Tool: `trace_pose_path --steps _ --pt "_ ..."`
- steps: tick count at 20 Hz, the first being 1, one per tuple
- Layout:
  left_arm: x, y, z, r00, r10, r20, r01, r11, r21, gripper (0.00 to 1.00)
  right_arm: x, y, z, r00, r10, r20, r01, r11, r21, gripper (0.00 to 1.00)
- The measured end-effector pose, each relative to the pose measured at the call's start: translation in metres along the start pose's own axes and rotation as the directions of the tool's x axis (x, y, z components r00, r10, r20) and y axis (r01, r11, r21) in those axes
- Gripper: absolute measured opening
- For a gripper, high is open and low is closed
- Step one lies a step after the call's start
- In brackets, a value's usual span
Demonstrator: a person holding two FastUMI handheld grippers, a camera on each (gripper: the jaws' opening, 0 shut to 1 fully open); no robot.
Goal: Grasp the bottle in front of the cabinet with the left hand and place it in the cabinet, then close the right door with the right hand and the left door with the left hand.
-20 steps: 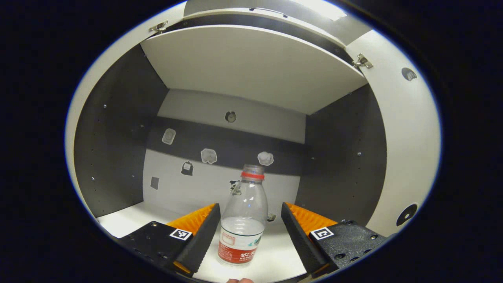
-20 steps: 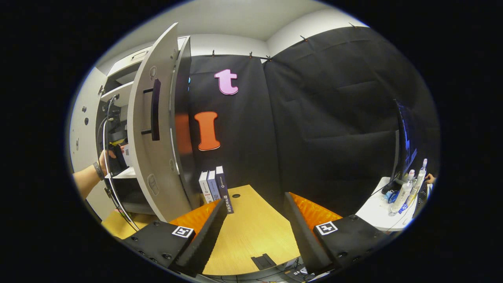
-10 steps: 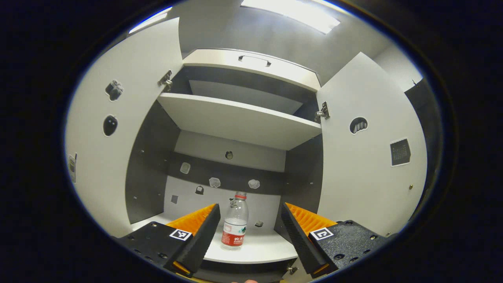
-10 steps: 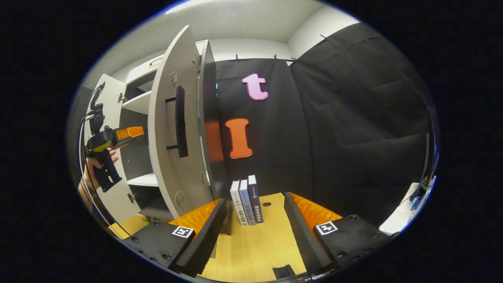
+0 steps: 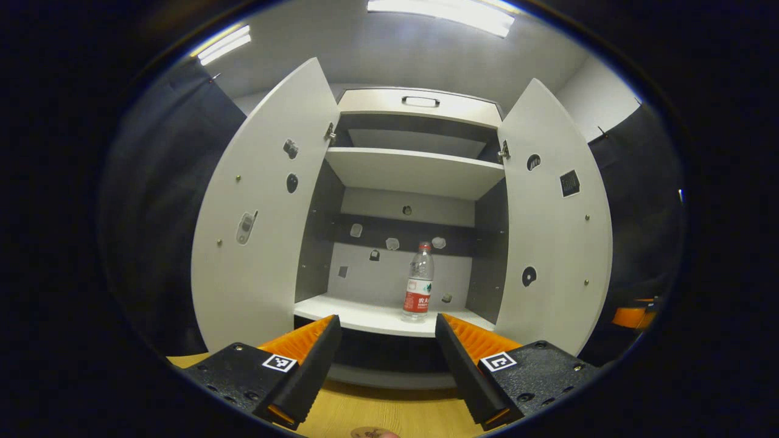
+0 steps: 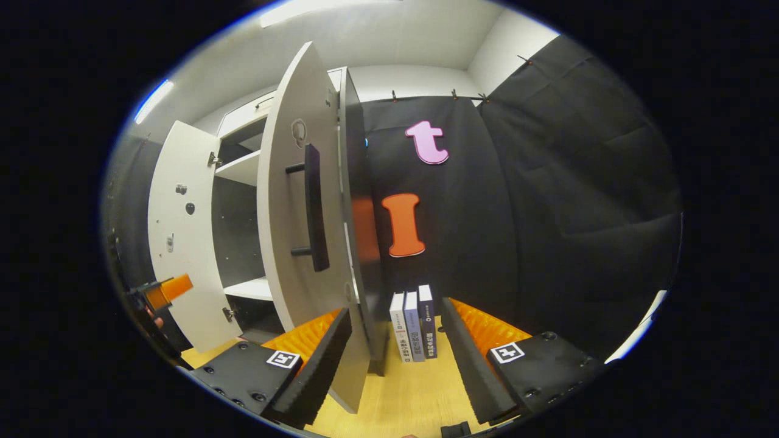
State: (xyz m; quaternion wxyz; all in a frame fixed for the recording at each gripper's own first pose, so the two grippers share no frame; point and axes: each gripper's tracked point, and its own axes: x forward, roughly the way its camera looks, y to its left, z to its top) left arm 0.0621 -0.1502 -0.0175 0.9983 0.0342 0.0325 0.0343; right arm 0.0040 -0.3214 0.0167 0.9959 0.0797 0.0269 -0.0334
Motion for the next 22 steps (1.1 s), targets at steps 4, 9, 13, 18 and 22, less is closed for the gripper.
trace_pose_path --steps 4,9,13,18,22 --pt "-0.024 0.018 -0.012 0.999 0.047 0.015 -0.047 0.998 0.044 0.94 0.024 -0.004 0.049 0.994 -0.029 0.104 0.044 0.988 -0.146 0.97" --pt "-0.032 0.048 -0.024 0.996 0.085 -0.016 -0.086 0.995 -0.042 0.94 0.045 0.012 0.073 0.984 -0.076 0.162 0.110 0.970 -0.217 0.97" --pt "-0.033 0.081 -0.035 0.993 0.116 -0.028 -0.117 0.992 -0.053 0.94 0.048 0.013 0.071 0.986 -0.083 0.148 0.113 0.971 -0.208 0.86" --pt "-0.025 0.106 -0.037 0.996 0.087 -0.020 -0.088 0.993 -0.078 0.94 0.047 0.021 0.069 0.985 -0.115 0.127 0.140 0.967 -0.212 0.93" --pt "-0.022 0.117 -0.040 1.000 0.021 -0.020 -0.023 0.996 -0.081 0.94 0.043 0.035 0.067 0.979 -0.159 0.129 0.183 0.964 -0.196 0.85"
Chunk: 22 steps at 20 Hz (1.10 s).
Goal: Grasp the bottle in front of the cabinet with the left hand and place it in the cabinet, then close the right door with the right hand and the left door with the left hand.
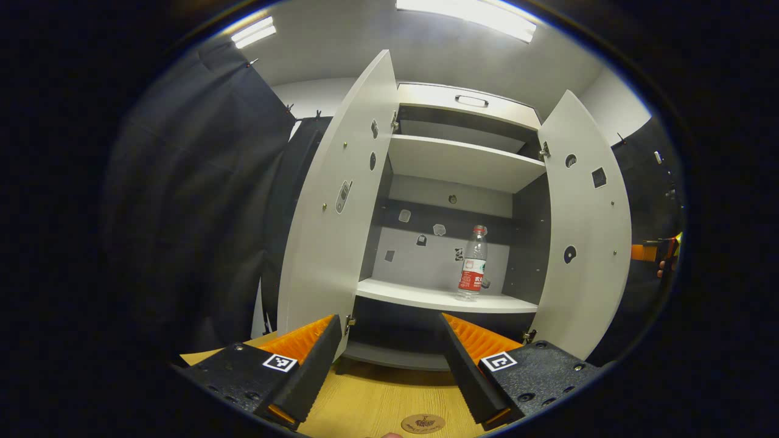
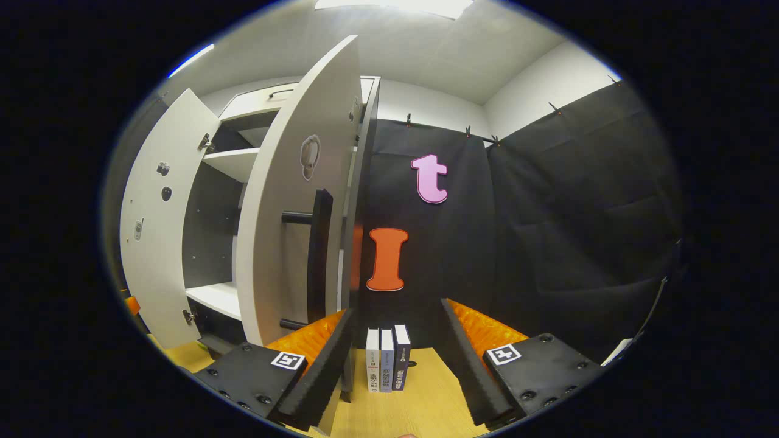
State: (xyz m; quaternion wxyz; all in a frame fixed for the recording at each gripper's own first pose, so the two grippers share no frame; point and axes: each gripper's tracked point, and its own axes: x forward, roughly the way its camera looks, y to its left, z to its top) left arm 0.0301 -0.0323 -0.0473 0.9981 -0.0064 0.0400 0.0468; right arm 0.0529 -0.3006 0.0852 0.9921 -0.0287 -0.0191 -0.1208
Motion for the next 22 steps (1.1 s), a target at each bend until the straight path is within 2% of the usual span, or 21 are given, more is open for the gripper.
trace_pose_path --steps 1,3,9,10,11,15,16,19,20,22 --pt "0.000 0.002 0.000 1.000 -0.014 -0.001 0.014 1.000 -0.008 0.94 -0.001 0.007 0.001 1.000 0.000 0.004 0.000 1.000 0.004 0.93" --pt "-0.002 0.010 0.001 1.000 -0.027 0.006 0.027 1.000 -0.014 0.94 -0.004 0.030 0.001 0.999 0.031 0.008 -0.031 0.999 0.025 0.93" --pt "-0.008 0.036 0.010 0.999 0.008 0.031 -0.008 1.000 0.007 0.94 0.003 0.114 -0.006 0.989 0.145 0.005 -0.144 0.986 0.081 0.93" --pt "-0.009 0.041 0.010 0.999 0.018 0.034 -0.019 1.000 0.007 0.94 0.006 0.127 -0.008 0.985 0.170 0.004 -0.169 0.981 0.093 0.93" --pt "-0.009 0.046 0.011 0.999 0.030 0.037 -0.030 1.000 0.006 0.94 0.011 0.143 -0.011 0.979 0.202 -0.005 -0.200 0.974 0.106 0.86" --pt "-0.014 0.064 0.014 0.996 0.081 0.048 -0.082 0.997 0.011 0.94 0.026 0.198 -0.021 0.948 0.315 -0.038 -0.307 0.942 0.137 0.89" --pt "-0.016 0.068 0.015 0.994 0.093 0.049 -0.094 0.996 0.010 0.94 0.030 0.208 -0.023 0.945 0.326 -0.043 -0.318 0.939 0.132 0.96" --pt "-0.019 0.080 0.011 0.991 0.125 0.040 -0.125 0.992 0.014 0.94 0.035 0.231 -0.024 0.933 0.357 -0.037 -0.350 0.927 0.133 0.96" --pt "-0.020 0.085 0.012 0.990 0.137 0.040 -0.138 0.990 0.015 0.94 0.039 0.231 -0.023 0.933 0.359 -0.033 -0.353 0.928 0.124 0.92" --pt "-0.023 0.096 0.012 0.985 0.166 0.041 -0.167 0.986 0.015 0.94 0.040 0.233 -0.024 0.929 0.369 -0.039 -0.362 0.924 0.127 0.98"
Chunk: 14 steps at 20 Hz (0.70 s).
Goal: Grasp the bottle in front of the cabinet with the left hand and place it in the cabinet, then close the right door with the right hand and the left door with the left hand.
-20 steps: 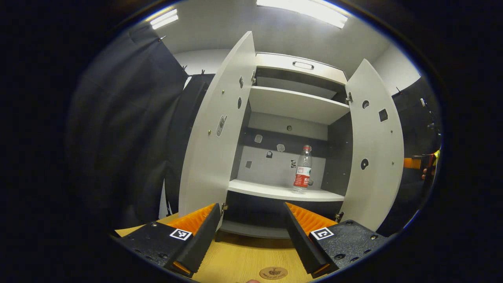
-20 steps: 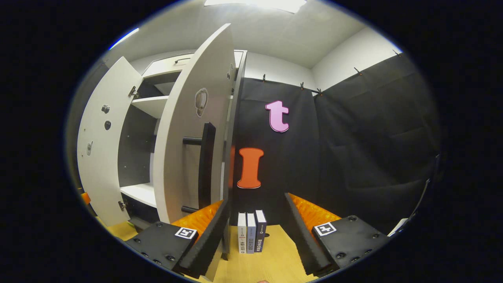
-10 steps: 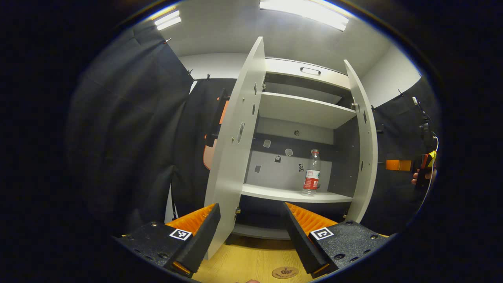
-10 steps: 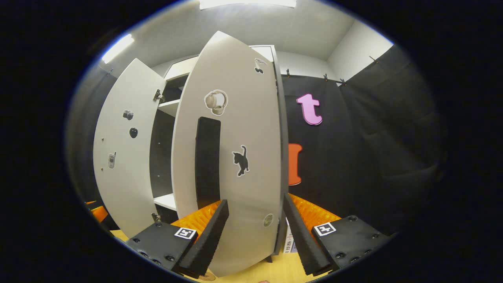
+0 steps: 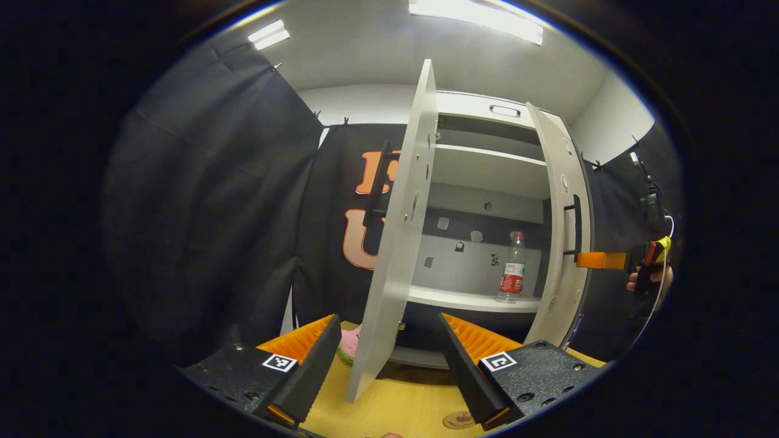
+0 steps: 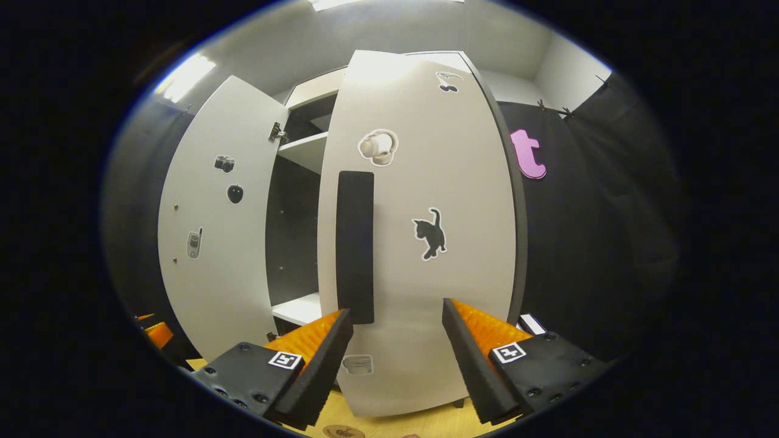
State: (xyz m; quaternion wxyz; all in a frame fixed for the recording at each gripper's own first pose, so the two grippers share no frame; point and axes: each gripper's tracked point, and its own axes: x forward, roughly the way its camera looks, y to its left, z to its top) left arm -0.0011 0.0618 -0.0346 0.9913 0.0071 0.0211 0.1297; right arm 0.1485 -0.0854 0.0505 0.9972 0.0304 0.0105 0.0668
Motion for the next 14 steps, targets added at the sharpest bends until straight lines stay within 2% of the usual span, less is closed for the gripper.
trace_pose_path --steps 8,14 --pt "0.000 0.043 0.006 0.995 0.093 0.022 -0.094 0.995 0.018 0.94 0.022 0.009 -0.004 0.999 -0.010 -0.039 0.011 1.000 0.019 0.97" --pt "0.016 0.059 0.014 0.992 0.121 0.032 -0.122 0.992 0.037 0.94 0.033 0.012 -0.005 0.999 -0.004 -0.040 0.005 1.000 0.026 0.97"
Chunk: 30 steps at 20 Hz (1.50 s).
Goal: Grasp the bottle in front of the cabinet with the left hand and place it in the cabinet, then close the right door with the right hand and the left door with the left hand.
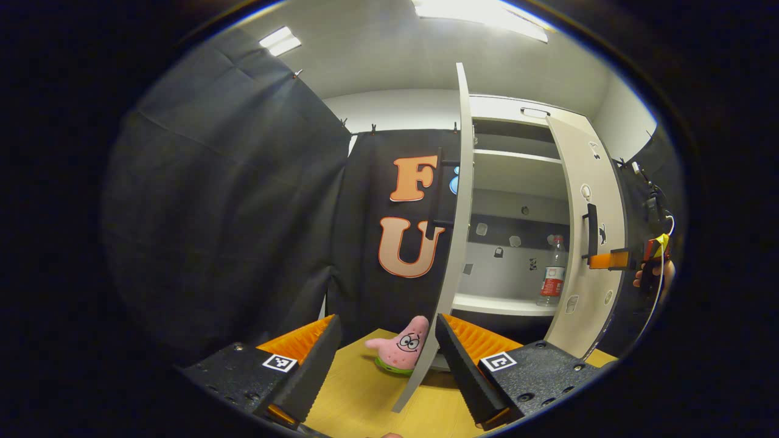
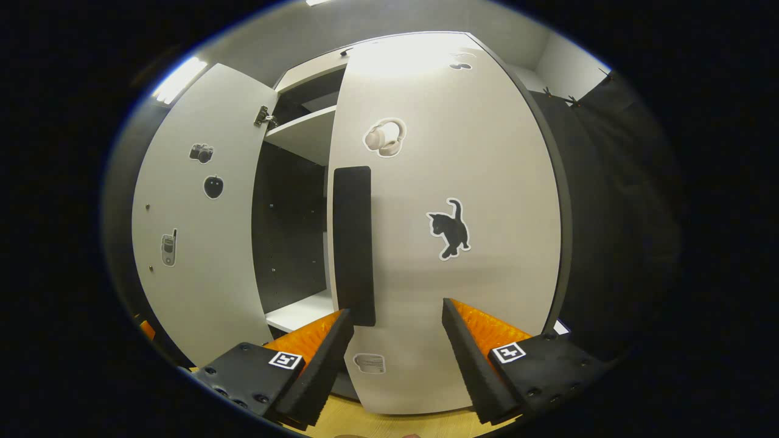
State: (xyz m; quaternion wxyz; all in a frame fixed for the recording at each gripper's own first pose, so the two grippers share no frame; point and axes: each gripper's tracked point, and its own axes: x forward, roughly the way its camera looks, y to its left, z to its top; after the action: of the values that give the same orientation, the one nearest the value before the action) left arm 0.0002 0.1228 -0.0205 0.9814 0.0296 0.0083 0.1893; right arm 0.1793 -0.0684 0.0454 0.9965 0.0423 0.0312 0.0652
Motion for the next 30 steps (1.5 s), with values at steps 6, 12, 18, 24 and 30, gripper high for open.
trace_pose_path --steps 6,12,18,24,30 --pt "0.025 0.007 0.008 1.000 0.011 -0.004 -0.011 1.000 -0.006 0.94 -0.006 -0.003 0.001 1.000 -0.022 0.017 0.022 1.000 -0.001 0.97" --pt "0.058 0.018 0.015 1.000 0.028 0.005 -0.028 0.999 0.034 0.94 -0.048 0.000 -0.002 1.000 -0.024 0.014 0.024 1.000 0.003 0.97" --pt "0.064 0.015 0.006 1.000 -0.012 -0.021 0.012 1.000 0.026 0.94 -0.079 -0.009 -0.018 0.998 -0.058 0.003 0.058 0.998 0.002 0.97" --pt "0.068 0.003 0.005 0.999 -0.051 -0.014 0.051 0.998 0.042 0.95 -0.101 -0.020 -0.017 0.996 -0.083 0.013 0.083 0.997 -0.009 0.98" --pt "0.061 -0.034 0.002 0.991 -0.130 -0.035 0.131 0.990 0.047 0.92 -0.127 -0.032 -0.016 0.994 -0.110 0.024 0.110 0.993 -0.028 0.97"
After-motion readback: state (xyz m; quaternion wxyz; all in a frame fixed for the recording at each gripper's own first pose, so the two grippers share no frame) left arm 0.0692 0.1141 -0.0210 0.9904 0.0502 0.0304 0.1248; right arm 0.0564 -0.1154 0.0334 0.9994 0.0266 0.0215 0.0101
